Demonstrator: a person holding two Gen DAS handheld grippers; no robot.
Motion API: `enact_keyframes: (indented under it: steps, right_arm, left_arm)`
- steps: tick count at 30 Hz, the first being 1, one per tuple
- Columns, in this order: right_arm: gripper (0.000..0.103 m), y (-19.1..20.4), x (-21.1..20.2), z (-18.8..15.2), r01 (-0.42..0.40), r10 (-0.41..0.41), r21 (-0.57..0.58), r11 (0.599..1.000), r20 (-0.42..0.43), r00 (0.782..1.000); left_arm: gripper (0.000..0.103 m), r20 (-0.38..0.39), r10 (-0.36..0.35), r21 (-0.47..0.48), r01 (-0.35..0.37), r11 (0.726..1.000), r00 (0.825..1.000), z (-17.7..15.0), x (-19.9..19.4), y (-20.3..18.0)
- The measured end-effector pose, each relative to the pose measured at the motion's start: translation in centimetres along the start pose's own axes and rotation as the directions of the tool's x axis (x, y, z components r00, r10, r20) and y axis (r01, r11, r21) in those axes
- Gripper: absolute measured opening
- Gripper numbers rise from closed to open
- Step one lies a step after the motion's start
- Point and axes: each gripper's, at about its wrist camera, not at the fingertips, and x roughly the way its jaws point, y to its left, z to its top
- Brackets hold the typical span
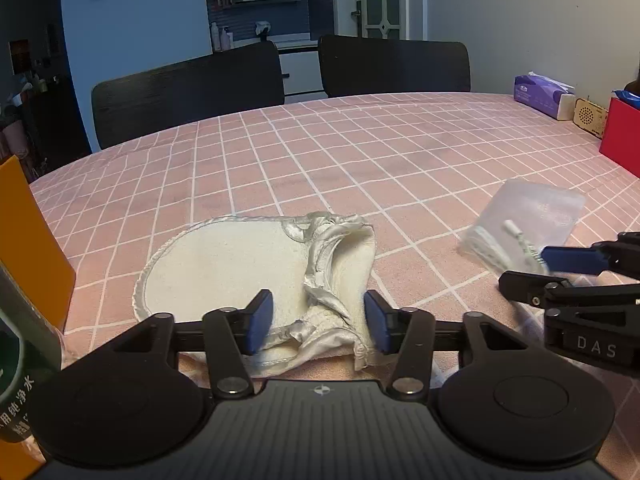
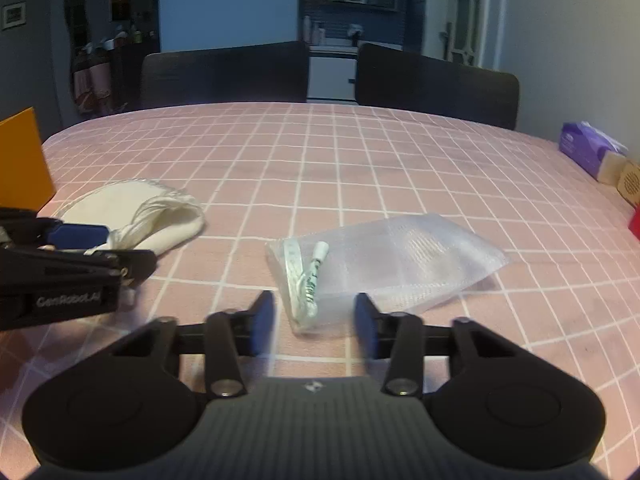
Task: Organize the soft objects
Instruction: 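Grasp the white cloth bag with the left tool while the right tool grasps the clear plastic bag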
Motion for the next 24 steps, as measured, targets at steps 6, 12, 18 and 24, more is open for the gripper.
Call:
enact_keyframes:
  steps: [6,12,18,24]
  right_arm:
    - [0.005,0.7,-0.3,0.0,0.000,0.000,-0.034,0.999,0.003,1.000]
    - [0.001,0.8,-1.7,-0.2,0.015,-0.015,-0.030,0.999,0.019,1.000]
    - [0.001,1.2,-4.5,-0.2,0.005,-0.001,-0.051,0.999,0.068,0.998]
    - [0.001,0.8,-8.2,-0.6,-0.022,0.024,-0.018,1.000,0.109,0.994]
  left_arm:
    - [0.028,0.007,0.030,0.011,-0.030,1.000,1.000,0.2,0.1,-0.2]
    - [0.025,0.028,0.024,0.017,-0.024,1.000,0.999,-0.2,-0.9,-0.5]
    - [0.025,0.095,-0.010,0.035,0.007,0.999,0.995,-0.8,-4.2,-1.5]
    - [0.025,0.156,-0.042,0.010,0.041,0.999,0.987,-1.1,-8.2,-1.6]
